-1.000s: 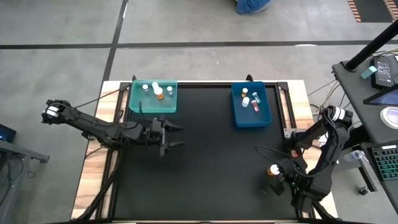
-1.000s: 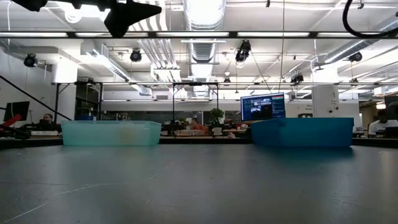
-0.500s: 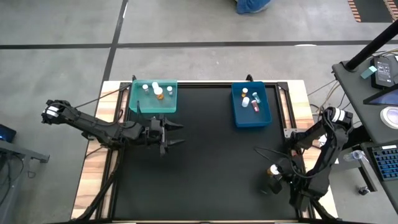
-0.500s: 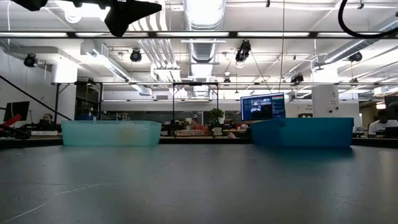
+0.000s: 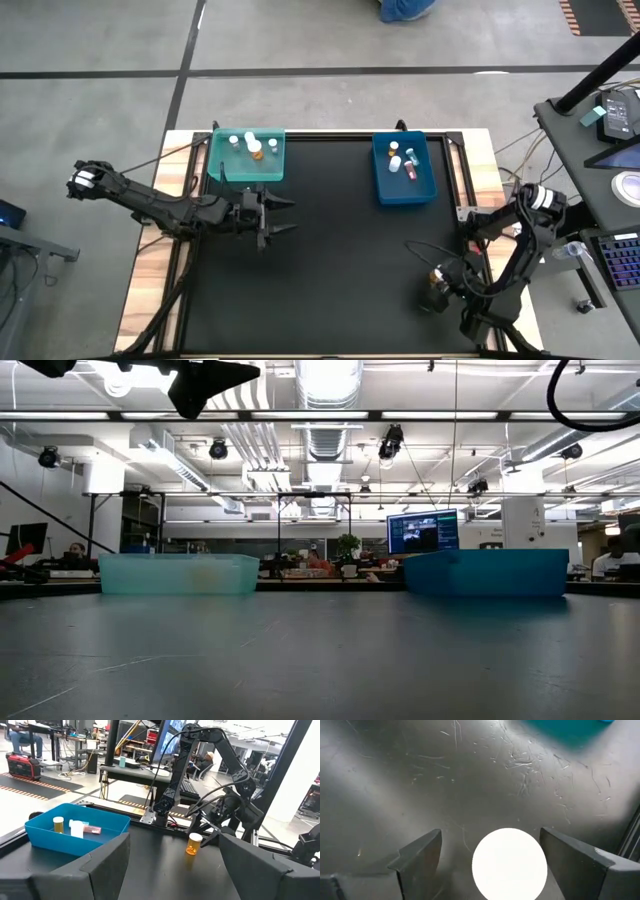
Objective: Pick and place medicine bottles into bin by pill shape (circle, oval)
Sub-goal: Put the orange capsule bottle into the light blue bin
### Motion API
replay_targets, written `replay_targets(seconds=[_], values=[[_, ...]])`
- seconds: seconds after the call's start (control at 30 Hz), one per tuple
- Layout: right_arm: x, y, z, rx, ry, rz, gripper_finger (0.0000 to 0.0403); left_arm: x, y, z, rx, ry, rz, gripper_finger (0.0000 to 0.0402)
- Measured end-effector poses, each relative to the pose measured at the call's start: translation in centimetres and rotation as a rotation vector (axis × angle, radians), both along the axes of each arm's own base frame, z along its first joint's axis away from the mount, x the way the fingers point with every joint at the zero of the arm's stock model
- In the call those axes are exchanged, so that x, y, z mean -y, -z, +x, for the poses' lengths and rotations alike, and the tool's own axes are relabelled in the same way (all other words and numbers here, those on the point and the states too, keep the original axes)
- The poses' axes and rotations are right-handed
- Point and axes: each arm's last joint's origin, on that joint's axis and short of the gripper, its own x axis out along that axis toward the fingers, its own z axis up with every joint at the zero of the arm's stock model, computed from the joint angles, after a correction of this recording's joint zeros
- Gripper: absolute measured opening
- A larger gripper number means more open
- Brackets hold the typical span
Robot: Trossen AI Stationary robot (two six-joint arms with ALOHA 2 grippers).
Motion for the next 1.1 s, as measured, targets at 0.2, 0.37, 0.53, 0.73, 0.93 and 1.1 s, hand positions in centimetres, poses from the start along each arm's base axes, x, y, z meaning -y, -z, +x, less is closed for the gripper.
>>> replay_targets(seconds=[0.2, 0.37, 0.53, 0.73, 0.93, 1.1], values=[[-0.4, 0.9, 0.1, -0.035, -0.055, -0.040, 0.0327, 0.0, 0.0, 0.0, 0.000, 0.000, 0.000, 0.0290], [-0.5, 1.4, 0.1, -0.064, -0.089, -0.073, 0.0327, 0.0, 0.0, 0.0, -0.001, 0.000, 0.008, 0.0290], [-0.5, 1.5, 0.2, -0.050, -0.096, -0.094, 0.0327, 0.0, 0.0, 0.0, -0.001, 0.000, 0.008, 0.0290], [-0.2, -0.3, 0.2, -0.010, -0.119, -0.112, 0.0327, 0.0, 0.0, 0.0, -0.001, 0.000, 0.007, 0.0290], [-0.6, -2.1, -0.1, -0.074, -0.222, -0.091, 0.0327, 0.0, 0.0, 0.0, -0.002, 0.000, 0.007, 0.0290], [-0.7, -1.9, -0.6, -0.119, -0.235, -0.078, 0.0326, 0.0, 0.0, 0.0, -0.002, 0.000, 0.007, 0.0290]])
